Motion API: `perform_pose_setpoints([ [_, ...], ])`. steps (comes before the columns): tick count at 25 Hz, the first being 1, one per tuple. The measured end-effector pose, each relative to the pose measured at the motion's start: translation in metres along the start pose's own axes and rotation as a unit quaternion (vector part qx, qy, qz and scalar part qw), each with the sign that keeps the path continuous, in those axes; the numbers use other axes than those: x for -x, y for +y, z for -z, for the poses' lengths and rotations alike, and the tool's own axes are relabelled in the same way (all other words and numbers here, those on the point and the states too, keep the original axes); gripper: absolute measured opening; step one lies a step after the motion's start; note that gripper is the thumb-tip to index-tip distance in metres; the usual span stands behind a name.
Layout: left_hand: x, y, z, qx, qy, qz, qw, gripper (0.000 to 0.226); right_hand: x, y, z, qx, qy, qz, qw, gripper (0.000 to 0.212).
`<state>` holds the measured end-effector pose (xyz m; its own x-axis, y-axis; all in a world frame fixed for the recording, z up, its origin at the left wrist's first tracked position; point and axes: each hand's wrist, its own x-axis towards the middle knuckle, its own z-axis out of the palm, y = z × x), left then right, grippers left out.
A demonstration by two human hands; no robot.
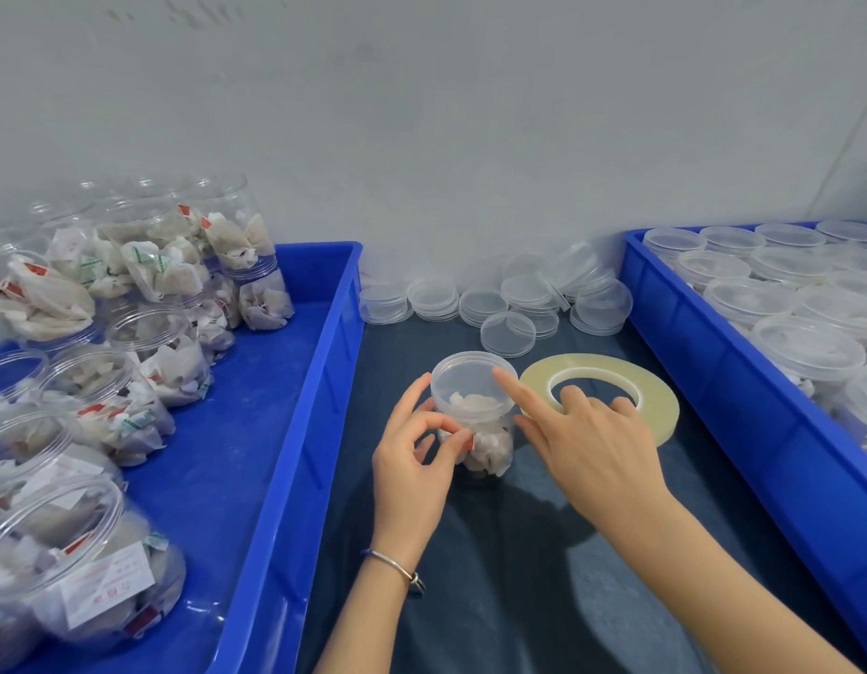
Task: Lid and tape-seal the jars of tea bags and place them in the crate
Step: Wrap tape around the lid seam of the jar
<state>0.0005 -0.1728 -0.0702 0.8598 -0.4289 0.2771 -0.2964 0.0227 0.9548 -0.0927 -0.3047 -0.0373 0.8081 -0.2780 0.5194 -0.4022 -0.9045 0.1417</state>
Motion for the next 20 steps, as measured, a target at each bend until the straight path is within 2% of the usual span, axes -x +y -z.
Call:
perform_pose_setpoints([
  [6, -0.005, -0.007, 0.0, 0.016, 0.011, -0.016, 1.0, 0.013, -0.003, -0.001, -0.004, -0.017, -0.014, -0.005, 1.0, 0.045],
  [10, -0.005, -0.007, 0.005, 0.017, -0.02, -0.013, 1.0, 0.013, -0.004, 0.001, -0.002, -0.026, 0.0, 0.01, 1.0, 0.044],
  [15, -0.005, -0.008, 0.012, 0.022, -0.054, -0.003, 0.998, 0.012, -0.004, 0.007, -0.002, -0.059, -0.032, 0.032, 0.997, 0.045],
  [20, -0.006, -0.007, 0.009, 0.016, -0.021, -0.003, 1.0, 0.01, -0.001, 0.005, -0.009, -0.019, -0.093, 0.003, 0.996, 0.048],
])
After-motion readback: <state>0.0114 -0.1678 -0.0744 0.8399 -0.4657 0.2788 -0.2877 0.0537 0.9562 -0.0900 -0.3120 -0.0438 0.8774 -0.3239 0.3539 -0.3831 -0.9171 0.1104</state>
